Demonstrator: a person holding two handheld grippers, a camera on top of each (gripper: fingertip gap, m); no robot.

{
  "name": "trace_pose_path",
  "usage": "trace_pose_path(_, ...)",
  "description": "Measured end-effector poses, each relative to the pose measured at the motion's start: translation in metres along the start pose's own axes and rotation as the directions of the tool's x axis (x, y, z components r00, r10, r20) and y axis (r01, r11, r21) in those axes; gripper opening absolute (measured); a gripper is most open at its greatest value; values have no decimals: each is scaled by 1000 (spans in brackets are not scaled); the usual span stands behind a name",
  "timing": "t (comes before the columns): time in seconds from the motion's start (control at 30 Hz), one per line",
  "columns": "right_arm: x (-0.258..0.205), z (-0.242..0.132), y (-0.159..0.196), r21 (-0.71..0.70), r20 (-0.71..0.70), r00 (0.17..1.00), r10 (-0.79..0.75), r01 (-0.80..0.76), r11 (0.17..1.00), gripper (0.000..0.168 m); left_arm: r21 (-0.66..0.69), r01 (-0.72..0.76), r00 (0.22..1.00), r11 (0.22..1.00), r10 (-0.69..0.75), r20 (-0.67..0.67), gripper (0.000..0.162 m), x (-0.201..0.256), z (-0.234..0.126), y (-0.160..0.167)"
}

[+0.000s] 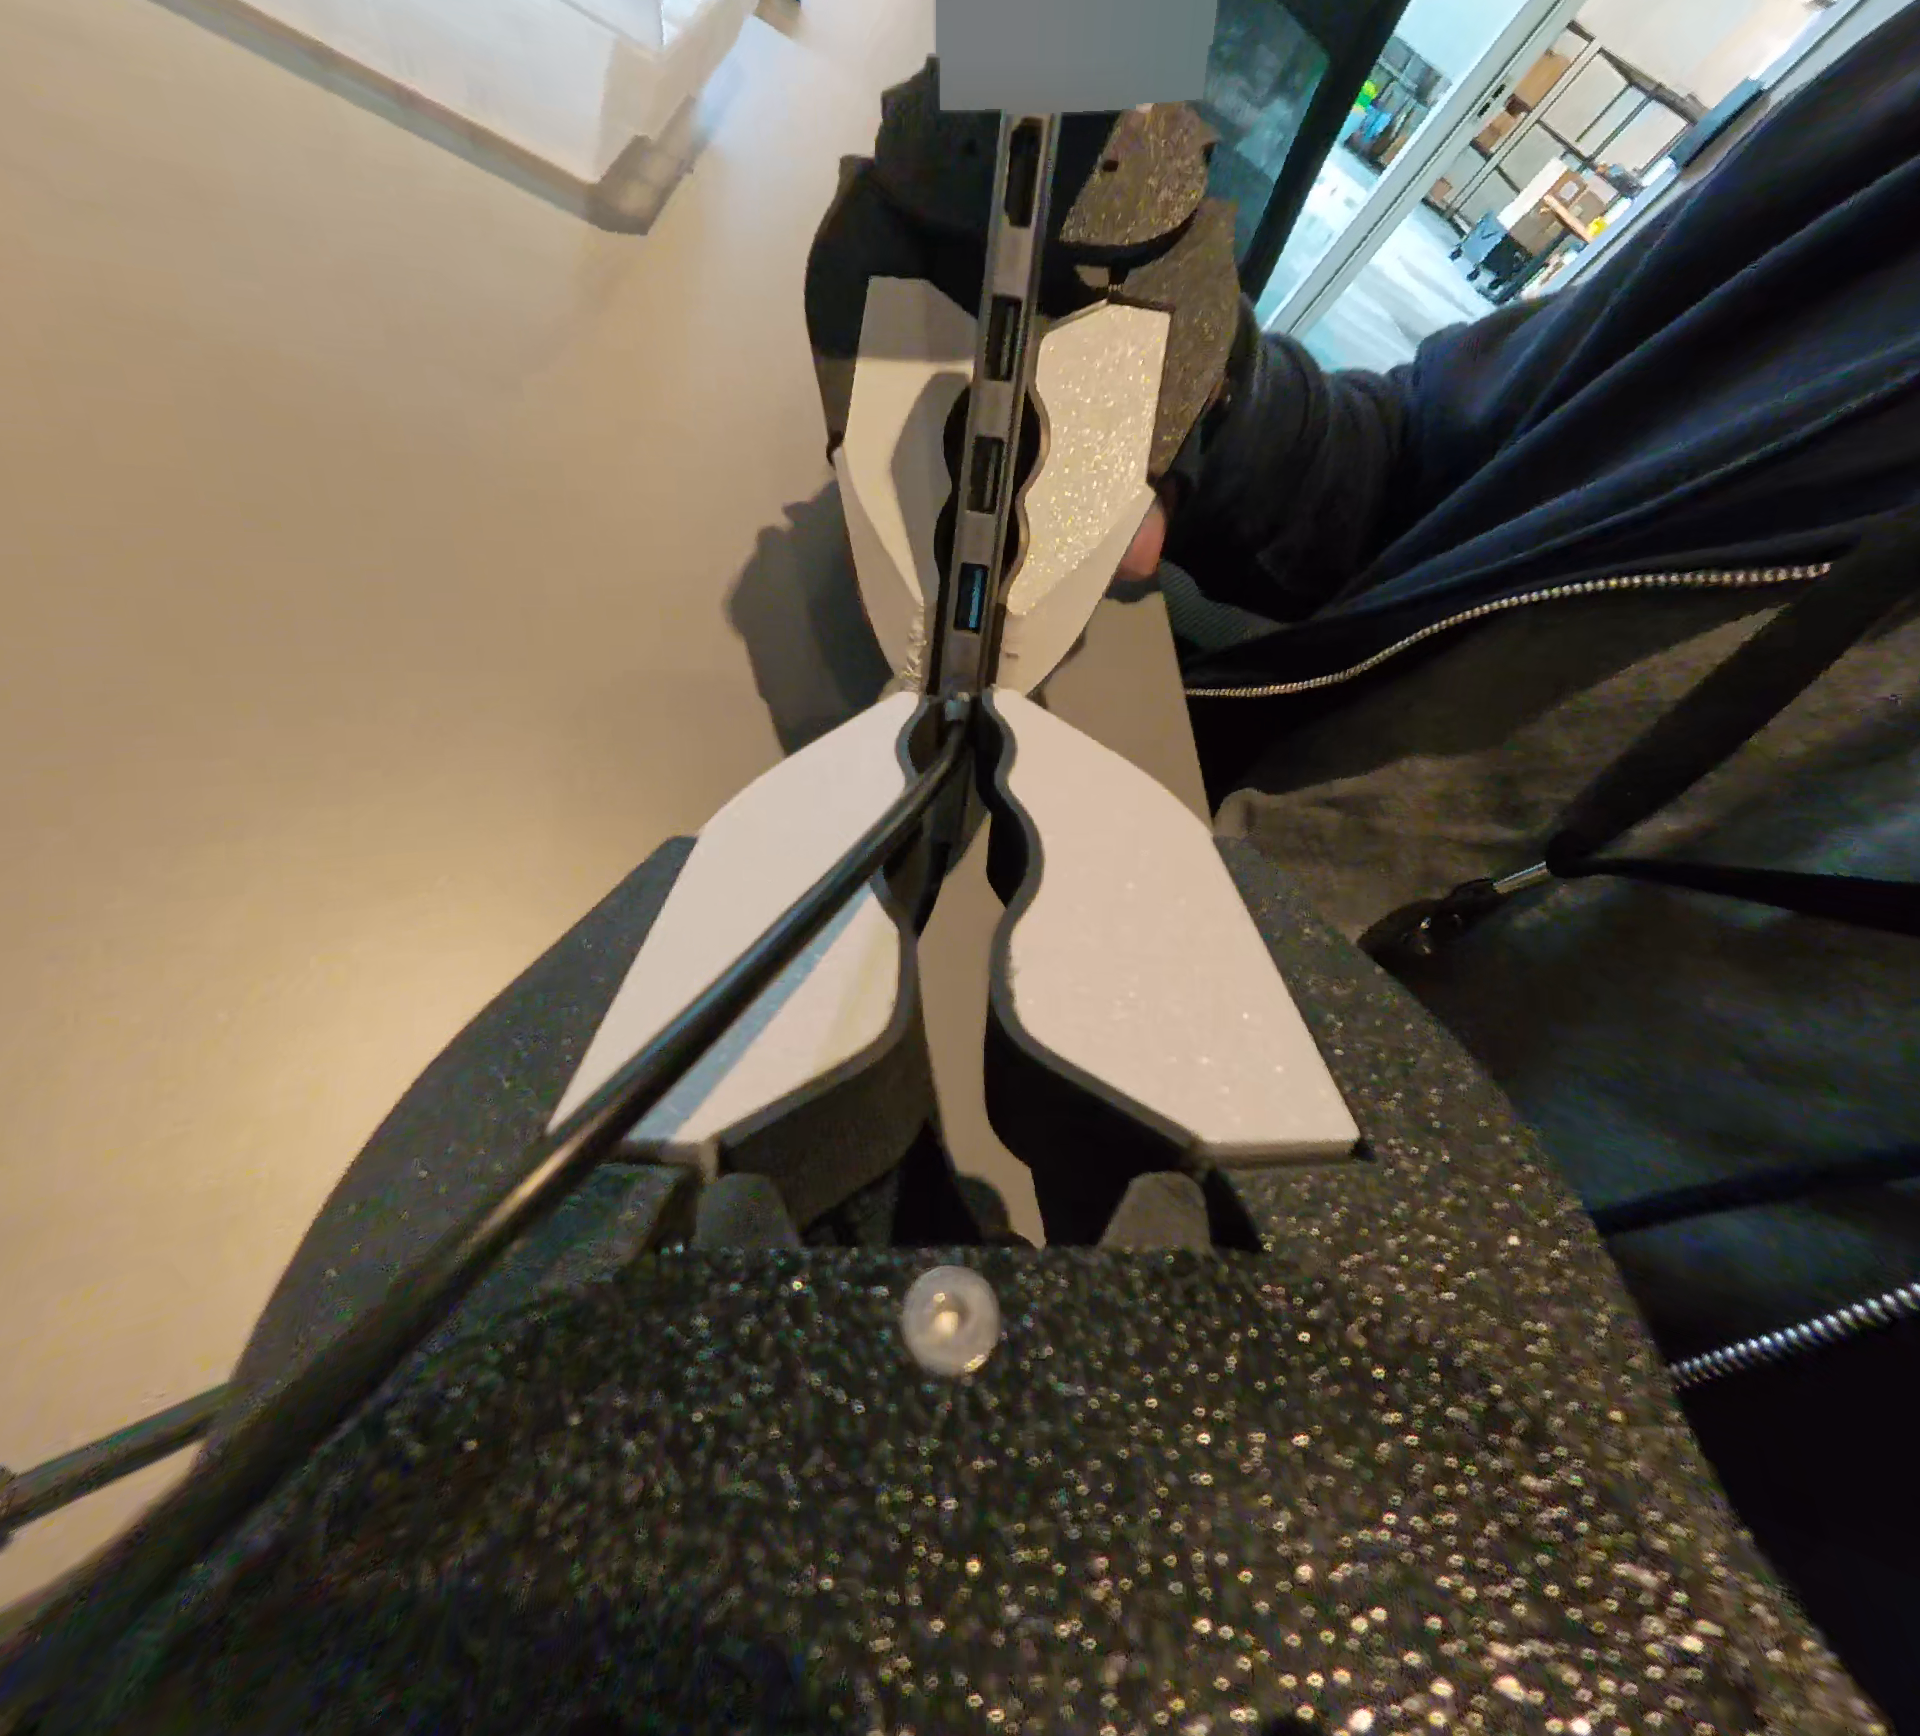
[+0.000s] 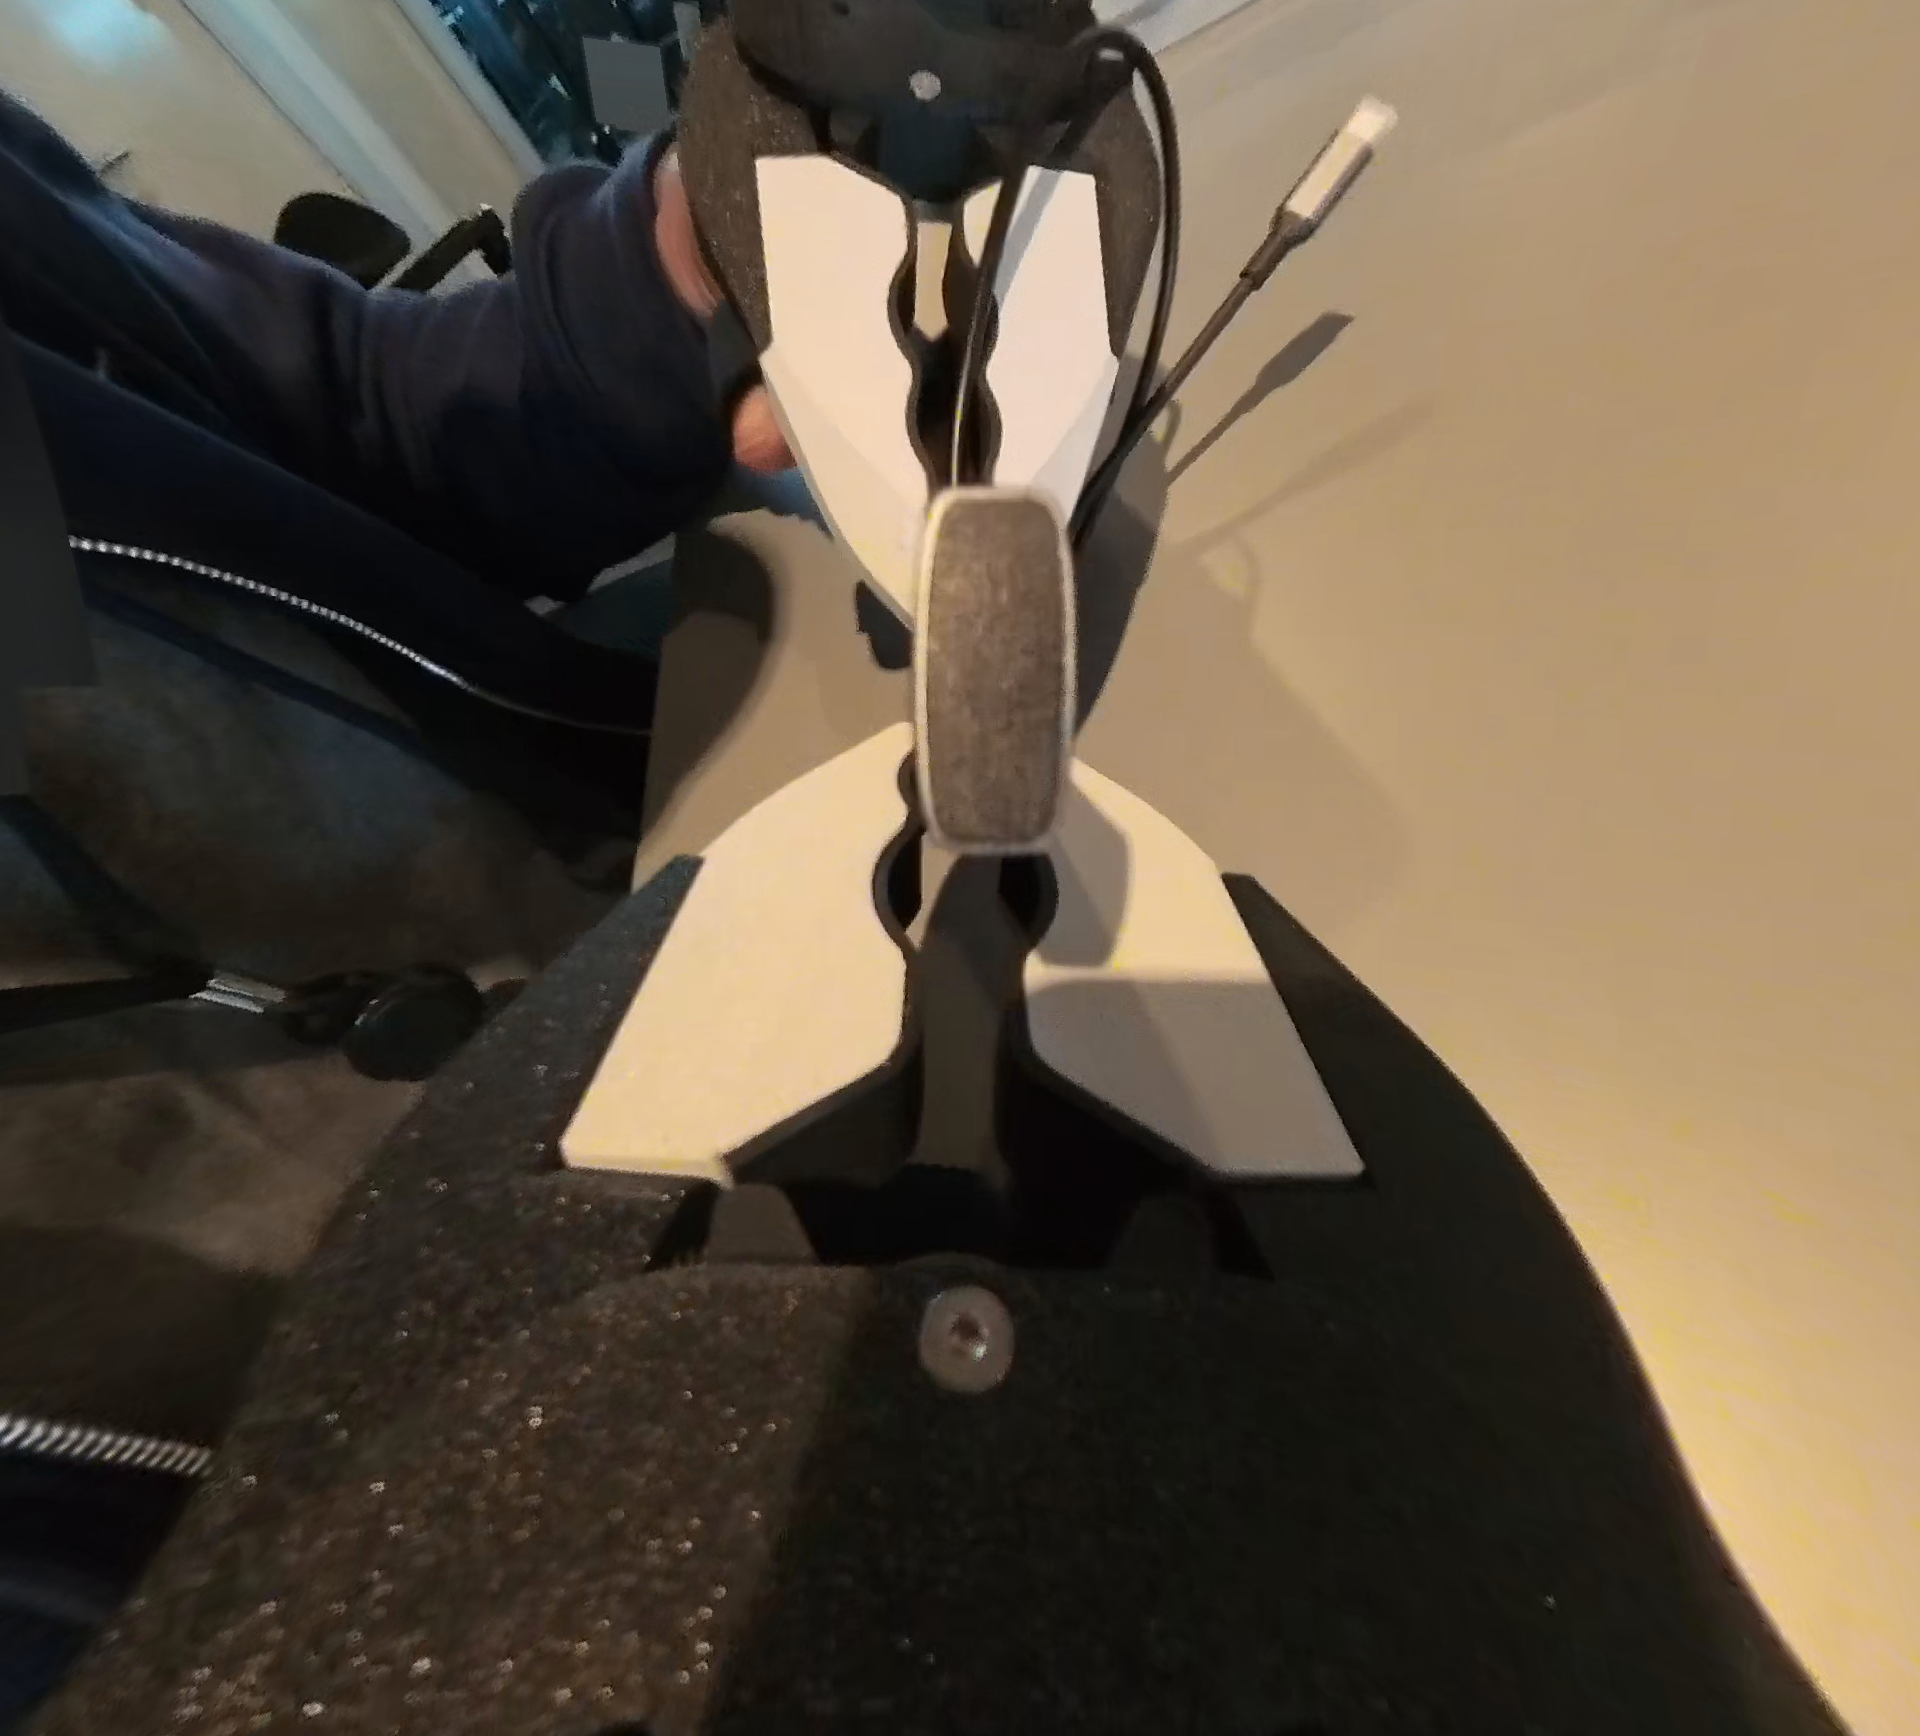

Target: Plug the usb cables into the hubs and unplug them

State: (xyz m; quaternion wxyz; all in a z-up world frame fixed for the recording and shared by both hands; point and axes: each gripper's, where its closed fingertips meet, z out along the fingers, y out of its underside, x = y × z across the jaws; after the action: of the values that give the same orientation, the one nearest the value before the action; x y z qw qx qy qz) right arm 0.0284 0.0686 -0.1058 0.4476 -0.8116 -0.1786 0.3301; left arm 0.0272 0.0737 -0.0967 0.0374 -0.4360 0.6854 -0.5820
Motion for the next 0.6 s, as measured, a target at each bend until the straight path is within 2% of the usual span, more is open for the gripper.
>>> trace_pose_path(0.17,10,-1,-10,-82,-22,997,-74,72,994,8,15,-18,1000,1000,18,18,7,-9,-6,-11)
trace_pose_path(0.27,19,-9,-28,-100,-39,989,-142,137,985,9,107,35,999,994,-34,-16,7,-16,-11,-31)
trace_pose_path(0.4,32,-21,-65,25,-10,989,-147,147,989,12,215,58,995,975,-38,-98,6,-26,-11,-57)
trace_pose_path(0.47,39,-23,-83,110,6,991,-134,132,985,8,245,46,994,968,-19,-112,7,-34,-8,-66)
trace_pose_path(0.6,57,-28,-98,204,-20,995,-99,101,974,8,330,63,992,942,-22,-126,6,-49,-12,-79)
